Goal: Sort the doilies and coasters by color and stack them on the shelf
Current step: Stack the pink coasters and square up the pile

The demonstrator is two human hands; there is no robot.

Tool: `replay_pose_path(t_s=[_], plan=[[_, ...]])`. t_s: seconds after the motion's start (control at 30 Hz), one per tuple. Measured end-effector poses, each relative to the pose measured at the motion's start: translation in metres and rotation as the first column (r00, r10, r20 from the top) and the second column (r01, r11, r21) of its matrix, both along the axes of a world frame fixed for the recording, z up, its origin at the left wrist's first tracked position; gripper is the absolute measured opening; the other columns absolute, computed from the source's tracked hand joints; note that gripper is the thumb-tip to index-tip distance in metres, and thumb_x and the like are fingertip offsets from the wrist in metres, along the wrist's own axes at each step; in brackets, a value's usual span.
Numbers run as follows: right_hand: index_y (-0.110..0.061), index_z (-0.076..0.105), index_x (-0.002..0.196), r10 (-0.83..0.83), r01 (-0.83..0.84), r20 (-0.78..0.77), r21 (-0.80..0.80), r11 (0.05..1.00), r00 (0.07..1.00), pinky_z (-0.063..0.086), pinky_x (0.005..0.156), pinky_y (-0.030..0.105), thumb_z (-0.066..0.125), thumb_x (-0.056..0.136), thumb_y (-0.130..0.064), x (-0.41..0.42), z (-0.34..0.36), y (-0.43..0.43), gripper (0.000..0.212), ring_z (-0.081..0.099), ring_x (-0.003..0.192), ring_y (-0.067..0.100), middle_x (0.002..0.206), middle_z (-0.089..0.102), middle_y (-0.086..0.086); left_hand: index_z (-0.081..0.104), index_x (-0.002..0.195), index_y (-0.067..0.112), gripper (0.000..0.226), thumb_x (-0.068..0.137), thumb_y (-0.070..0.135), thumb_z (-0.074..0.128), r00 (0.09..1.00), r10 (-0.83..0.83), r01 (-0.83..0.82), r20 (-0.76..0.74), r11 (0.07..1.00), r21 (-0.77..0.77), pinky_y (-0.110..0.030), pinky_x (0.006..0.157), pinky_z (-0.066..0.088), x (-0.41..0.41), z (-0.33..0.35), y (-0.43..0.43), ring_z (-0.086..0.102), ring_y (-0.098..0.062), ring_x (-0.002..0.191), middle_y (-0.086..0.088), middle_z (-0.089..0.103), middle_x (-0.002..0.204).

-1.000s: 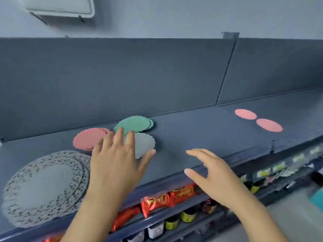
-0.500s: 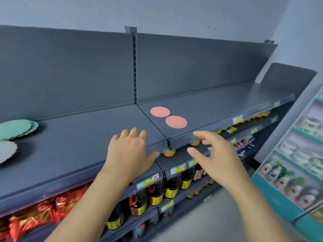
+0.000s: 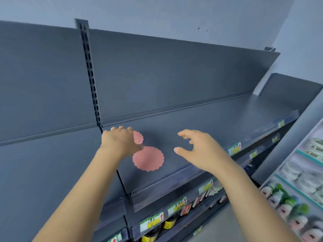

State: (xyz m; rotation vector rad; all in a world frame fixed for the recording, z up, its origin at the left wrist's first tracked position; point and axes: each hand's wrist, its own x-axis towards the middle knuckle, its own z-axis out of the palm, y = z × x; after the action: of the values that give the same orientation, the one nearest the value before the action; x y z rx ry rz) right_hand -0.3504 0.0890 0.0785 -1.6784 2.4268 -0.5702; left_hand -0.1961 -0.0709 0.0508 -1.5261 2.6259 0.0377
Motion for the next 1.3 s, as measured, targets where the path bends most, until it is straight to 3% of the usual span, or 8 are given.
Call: replay_pose_path(t_s=[0.17,0.33,0.5,0.67,0.83,1.03,1.2,1.3], plan=[[-0.036,0.046,0.132,0.078,-0.081,0.131,0.014,0.997,0.988,0.044,0.091,0.028,0.065,0.082,-0.047,-0.051,0.000,-0.053,0.054,0.052,0.112,0.006,0.130,0.051,-0.016,0.010,0.148,0.016,0.112,0.066,0.051,0.078,0.992,0.127,-0.116,-0.027,0.960,0.257,-0.041,0.095,0.042,-0.044,-0.007,-0.055,0.042,-0.029,0.130,-0.005,0.043,0.142],[-0.040,0.048,0.129,0.226,-0.262,0.260,0.111,0.959,0.939,0.046,0.090,0.030,0.074,0.073,-0.048,-0.070,-0.018,-0.106,0.063,0.052,0.110,0.005,0.130,0.051,-0.019,0.028,0.141,0.023,0.115,0.048,0.058,0.085,0.972,0.227,-0.231,0.052,0.913,0.336,-0.045,0.092,0.049,-0.056,-0.007,-0.077,0.039,-0.029,0.128,-0.002,0.037,0.139],[-0.042,0.050,0.125,0.483,-0.552,0.327,0.161,0.818,0.812,0.049,0.089,0.033,0.080,0.063,-0.052,-0.070,-0.024,-0.154,0.070,0.054,0.107,0.004,0.122,0.053,-0.021,0.052,0.118,0.021,0.085,0.047,0.049,0.088,0.925,0.377,-0.370,0.043,0.872,0.321,-0.034,0.077,0.054,-0.067,-0.004,-0.072,0.059,-0.023,0.097,0.005,0.059,0.111],[-0.042,0.056,0.097,0.711,-0.789,0.359,0.151,0.596,0.605,0.046,0.078,0.023,0.080,0.068,-0.043,-0.073,-0.023,-0.173,0.038,0.054,0.089,-0.008,0.090,0.053,-0.031,0.056,0.091,0.024,0.054,0.049,0.039,0.087,0.813,0.569,-0.497,-0.122,0.788,0.364,-0.023,0.054,0.046,-0.066,-0.013,-0.054,0.063,-0.015,0.069,0.006,0.064,0.083],[-0.023,0.052,0.118,0.850,-0.885,0.272,0.262,0.385,0.451,0.048,0.084,0.033,0.072,0.074,-0.039,-0.076,-0.037,-0.180,0.051,0.052,0.102,0.013,0.116,0.055,-0.008,0.046,0.080,0.020,0.026,0.073,0.030,0.068,0.652,0.644,-0.636,-0.399,0.752,0.174,-0.026,0.055,0.038,-0.085,-0.032,-0.008,0.057,-0.020,0.068,0.006,0.055,0.070],[-0.013,0.043,0.127,0.905,-0.903,0.149,0.237,0.359,0.399,0.038,0.094,0.032,0.073,0.073,-0.050,-0.062,-0.062,-0.169,0.072,0.037,0.124,0.022,0.131,0.044,0.002,0.045,0.084,0.011,0.050,0.062,0.038,0.082,-0.078,0.596,-0.869,-0.800,0.353,0.348,-0.036,0.056,0.057,-0.077,-0.021,0.064,0.063,-0.020,0.067,-0.004,0.059,0.078],[-0.013,0.041,0.117,0.913,-0.923,0.182,0.205,0.327,0.364,0.036,0.090,0.027,0.078,0.067,-0.047,-0.057,-0.065,-0.170,0.070,0.040,0.115,0.021,0.116,0.046,0.002,0.051,0.098,0.014,0.059,0.061,0.047,0.084,-0.313,0.548,-0.777,-0.776,0.322,0.541,-0.032,0.055,0.056,-0.075,0.001,0.122,0.065,-0.024,0.083,-0.007,0.060,0.097],[-0.018,0.036,0.102,0.879,-0.938,0.328,0.106,0.330,0.347,0.039,0.072,0.028,0.076,0.075,-0.027,-0.052,-0.062,-0.164,0.048,0.048,0.095,0.018,0.104,0.051,0.000,0.053,0.104,0.021,0.071,0.047,0.056,0.078,-0.475,0.453,-0.678,-0.755,0.358,0.642,-0.052,0.080,0.056,-0.069,0.010,0.148,0.064,-0.027,0.099,-0.006,0.061,0.110]])
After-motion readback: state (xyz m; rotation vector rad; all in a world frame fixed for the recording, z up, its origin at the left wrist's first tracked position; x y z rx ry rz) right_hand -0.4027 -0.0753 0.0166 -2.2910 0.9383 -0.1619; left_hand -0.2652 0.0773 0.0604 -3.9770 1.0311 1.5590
